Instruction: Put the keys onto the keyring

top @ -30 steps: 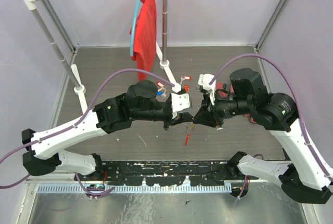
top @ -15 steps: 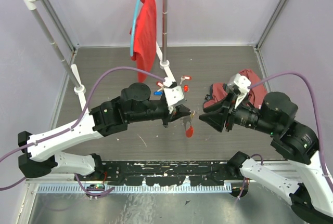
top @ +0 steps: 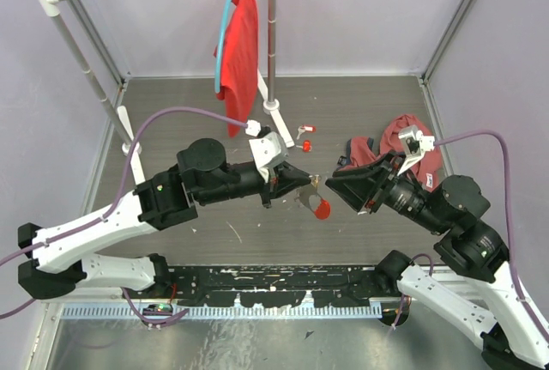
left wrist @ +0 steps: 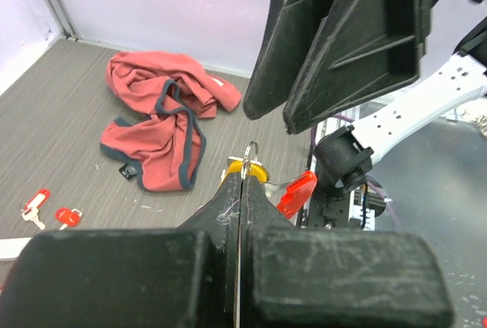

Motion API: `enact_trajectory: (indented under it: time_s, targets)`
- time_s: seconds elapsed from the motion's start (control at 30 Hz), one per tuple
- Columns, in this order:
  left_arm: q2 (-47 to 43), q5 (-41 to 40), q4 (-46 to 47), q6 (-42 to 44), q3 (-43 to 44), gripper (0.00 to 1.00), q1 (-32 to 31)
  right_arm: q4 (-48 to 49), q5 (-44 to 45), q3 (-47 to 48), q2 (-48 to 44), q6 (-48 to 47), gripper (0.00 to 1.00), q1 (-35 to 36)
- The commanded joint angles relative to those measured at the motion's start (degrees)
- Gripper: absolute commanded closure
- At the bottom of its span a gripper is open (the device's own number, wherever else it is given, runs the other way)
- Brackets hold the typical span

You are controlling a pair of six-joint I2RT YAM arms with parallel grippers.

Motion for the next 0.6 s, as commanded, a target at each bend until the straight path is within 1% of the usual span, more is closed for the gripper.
enact_trajectory:
  time_s: [0.0, 0.27, 0.57]
  targets:
    - [-2.37, 2.35, 5.52, -1.49, -0.85, 1.00, -0.27, 10.44, -3.60, -0.44, 0.59, 4.79, 0.56, 0.22]
    - [-3.17, 3.84, 6.23, -1.78, -1.13, 1.00, -0.25, 12.03, -6.65, -0.60, 1.36, 3.89, 0.56, 0.18]
    - [-2.75, 4.08, 6.14, -1.69, -0.84, 1.00, -0.27, 12.04, -7.80, -0.74, 2.35, 3.71, 0.63, 0.28]
